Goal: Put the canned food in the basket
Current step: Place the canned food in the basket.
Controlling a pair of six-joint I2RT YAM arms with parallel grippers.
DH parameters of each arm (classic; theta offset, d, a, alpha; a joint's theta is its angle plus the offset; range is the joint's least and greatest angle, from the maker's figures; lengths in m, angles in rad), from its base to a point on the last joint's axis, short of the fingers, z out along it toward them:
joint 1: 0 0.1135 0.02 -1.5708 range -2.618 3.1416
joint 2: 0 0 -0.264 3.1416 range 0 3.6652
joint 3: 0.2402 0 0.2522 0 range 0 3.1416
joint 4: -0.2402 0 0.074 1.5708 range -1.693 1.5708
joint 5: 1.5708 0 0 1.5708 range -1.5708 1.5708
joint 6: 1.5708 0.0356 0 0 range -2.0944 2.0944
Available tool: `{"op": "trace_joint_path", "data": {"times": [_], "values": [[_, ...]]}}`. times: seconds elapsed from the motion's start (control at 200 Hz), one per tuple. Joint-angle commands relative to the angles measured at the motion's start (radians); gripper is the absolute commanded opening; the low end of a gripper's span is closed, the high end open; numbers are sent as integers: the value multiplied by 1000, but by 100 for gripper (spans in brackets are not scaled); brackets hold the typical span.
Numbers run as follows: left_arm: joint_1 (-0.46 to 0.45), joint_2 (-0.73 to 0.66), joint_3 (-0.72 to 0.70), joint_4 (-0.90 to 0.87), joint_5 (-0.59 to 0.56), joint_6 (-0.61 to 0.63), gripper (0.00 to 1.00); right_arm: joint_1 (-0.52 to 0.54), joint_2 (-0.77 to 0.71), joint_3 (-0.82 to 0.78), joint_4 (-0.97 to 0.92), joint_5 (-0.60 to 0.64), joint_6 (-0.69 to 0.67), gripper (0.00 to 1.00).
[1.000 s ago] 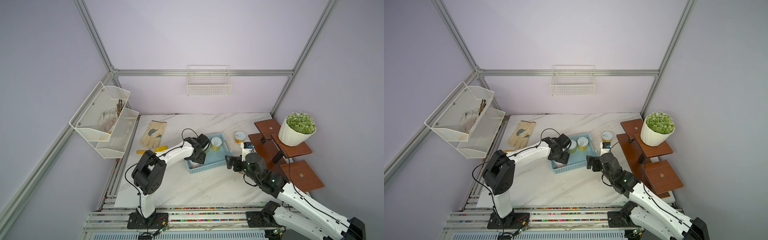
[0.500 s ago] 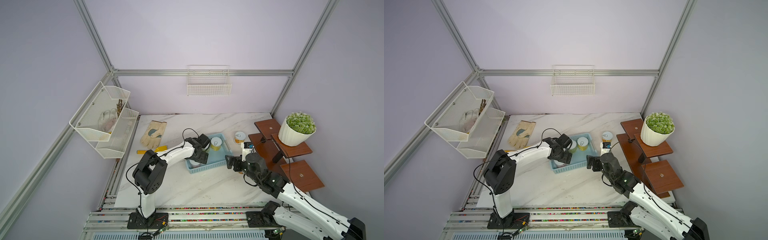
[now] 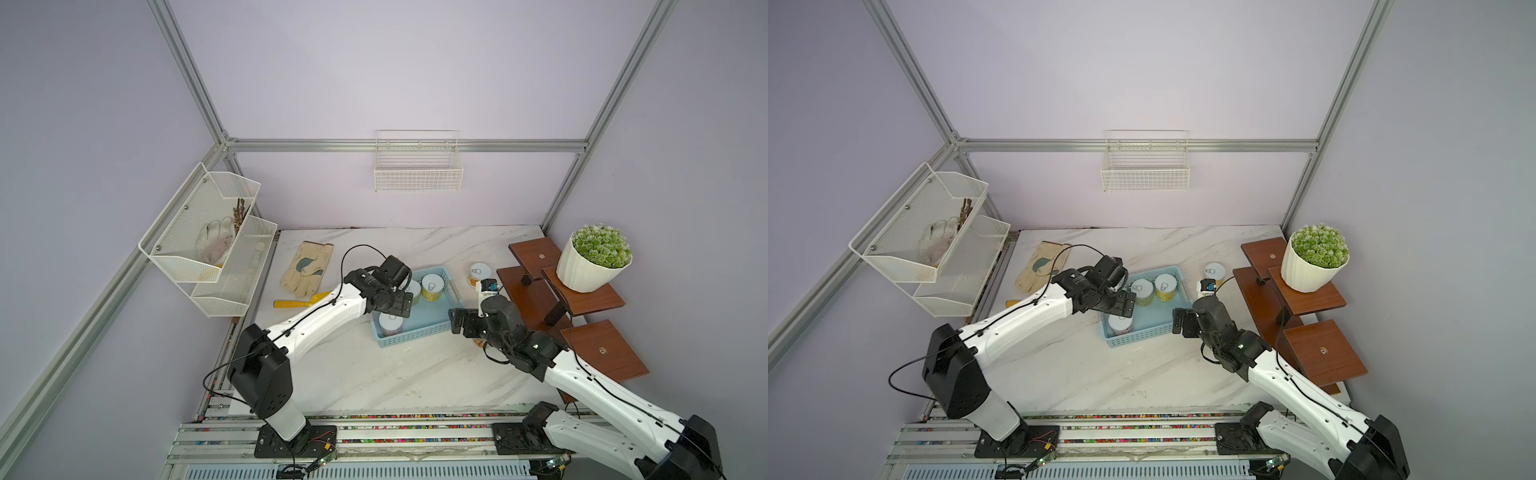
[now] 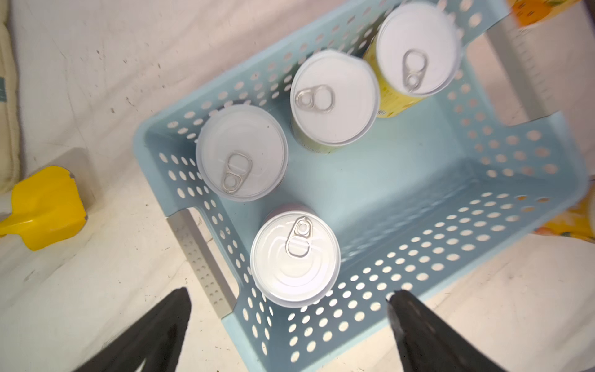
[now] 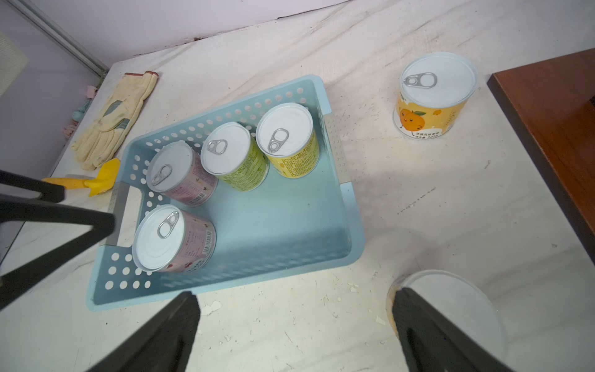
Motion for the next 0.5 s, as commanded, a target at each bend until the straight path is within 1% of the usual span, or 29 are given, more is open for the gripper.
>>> {"op": "trace_joint_path", "data": {"times": [0.0, 0.055, 0.07, 0.105, 0.245, 0.355, 0.495], "values": [[2, -116, -73, 88, 45, 47, 100, -40, 50, 55, -46, -33, 5, 100], [3, -164, -122, 150, 92, 65, 100, -71, 86, 83, -65, -41, 0, 100], [2, -206, -137, 171, 107, 71, 100, -79, 96, 90, -71, -44, 0, 100], [2, -247, -174, 219, 144, 80, 100, -98, 122, 108, -85, -47, -5, 100], [2, -391, -305, 387, 265, 96, 100, -153, 220, 186, -126, -29, -20, 100], [2, -468, -371, 476, 308, 96, 100, -185, 298, 251, -143, 0, -21, 100], [3, -544, -444, 589, 357, 89, 100, -229, 397, 331, -154, 4, -15, 100]]}}
